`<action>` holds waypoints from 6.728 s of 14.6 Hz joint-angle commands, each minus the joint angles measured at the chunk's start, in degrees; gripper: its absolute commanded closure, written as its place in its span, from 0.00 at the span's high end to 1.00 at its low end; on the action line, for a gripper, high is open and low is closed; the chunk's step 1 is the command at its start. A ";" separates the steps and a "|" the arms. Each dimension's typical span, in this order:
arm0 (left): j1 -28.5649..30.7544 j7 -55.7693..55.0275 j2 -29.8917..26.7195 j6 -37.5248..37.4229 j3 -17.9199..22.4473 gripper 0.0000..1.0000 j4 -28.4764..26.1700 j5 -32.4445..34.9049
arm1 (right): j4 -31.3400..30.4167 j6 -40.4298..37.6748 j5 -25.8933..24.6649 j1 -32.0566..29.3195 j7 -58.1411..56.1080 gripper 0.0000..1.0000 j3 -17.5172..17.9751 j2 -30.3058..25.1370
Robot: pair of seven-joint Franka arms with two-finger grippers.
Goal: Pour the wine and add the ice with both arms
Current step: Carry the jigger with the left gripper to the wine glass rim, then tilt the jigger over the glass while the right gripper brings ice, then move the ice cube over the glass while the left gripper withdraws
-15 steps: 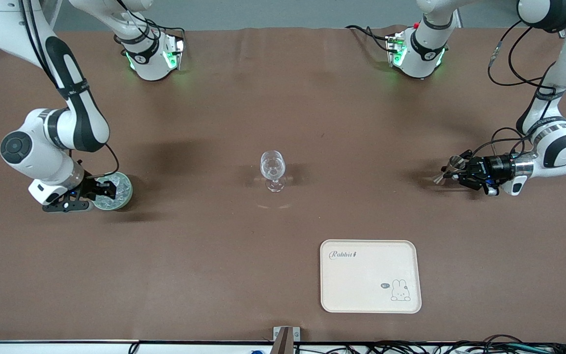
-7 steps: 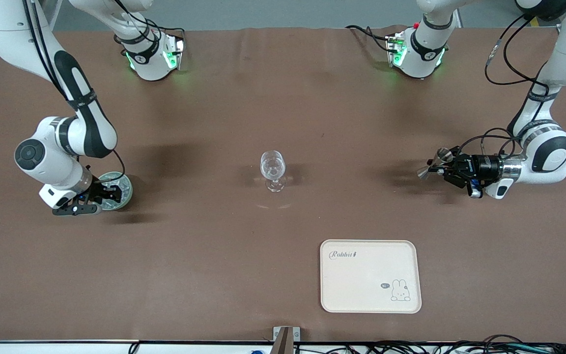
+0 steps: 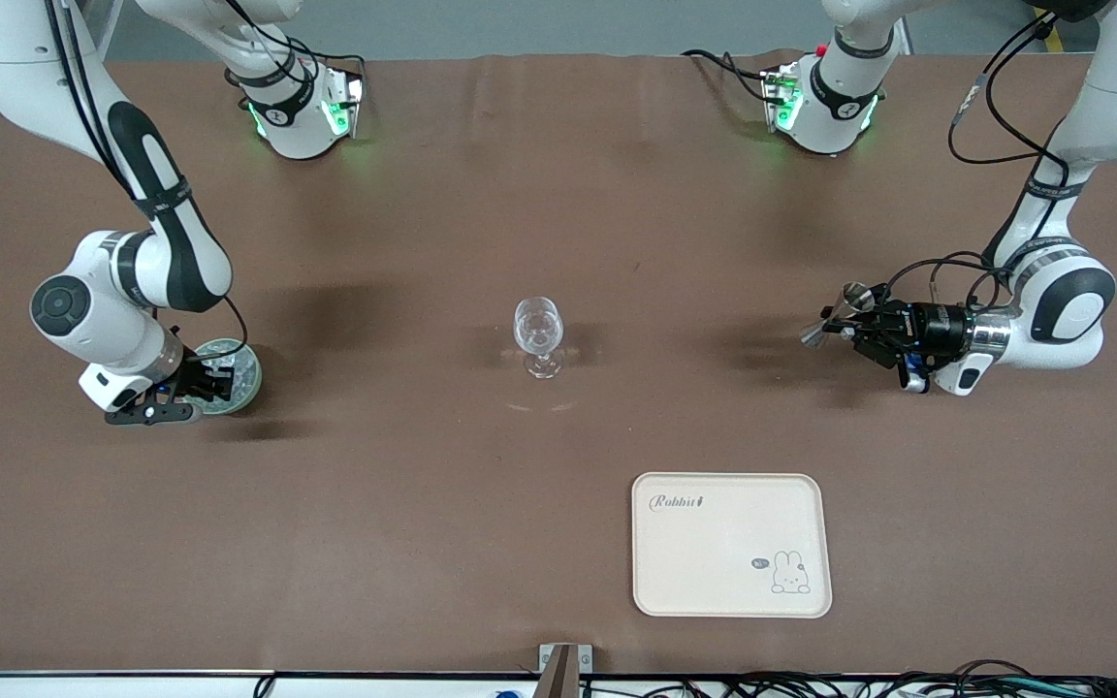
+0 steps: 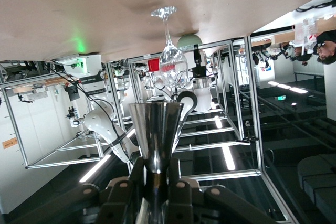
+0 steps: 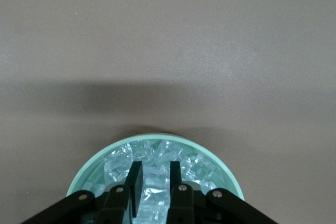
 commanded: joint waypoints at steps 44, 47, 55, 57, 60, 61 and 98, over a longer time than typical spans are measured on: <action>-10.18 -36.59 -0.61 72.59 -42.55 0.00 4.17 15.84 | -1.52 -8.68 0.30 -0.63 4.30 0.20 0.38 -3.74; -12.73 -41.51 -0.79 75.84 -42.55 0.00 4.17 21.63 | 1.46 -13.59 0.21 -0.71 4.56 0.14 0.29 -3.74; -15.19 -67.50 1.58 76.29 -42.55 0.01 7.51 52.19 | 16.13 -34.16 0.21 0.43 11.50 0.09 0.38 -3.83; -15.28 -72.36 2.02 76.29 -42.55 0.01 7.51 59.24 | 16.15 -34.96 0.21 0.95 13.34 0.09 0.47 -4.27; -15.63 -75.88 1.94 75.94 -43.07 0.01 7.51 65.40 | 17.90 -38.55 0.21 4.02 18.96 0.09 0.47 -4.80; -15.81 -76.94 1.94 75.85 -43.25 0.01 7.51 66.99 | 18.42 -39.00 0.30 4.29 20.02 0.09 0.47 -4.80; -17.47 -35.76 -3.25 55.20 -24.20 0.01 9.45 20.35 | 31.61 -27.85 16.56 39.79 78.56 0.03 0.56 -2.26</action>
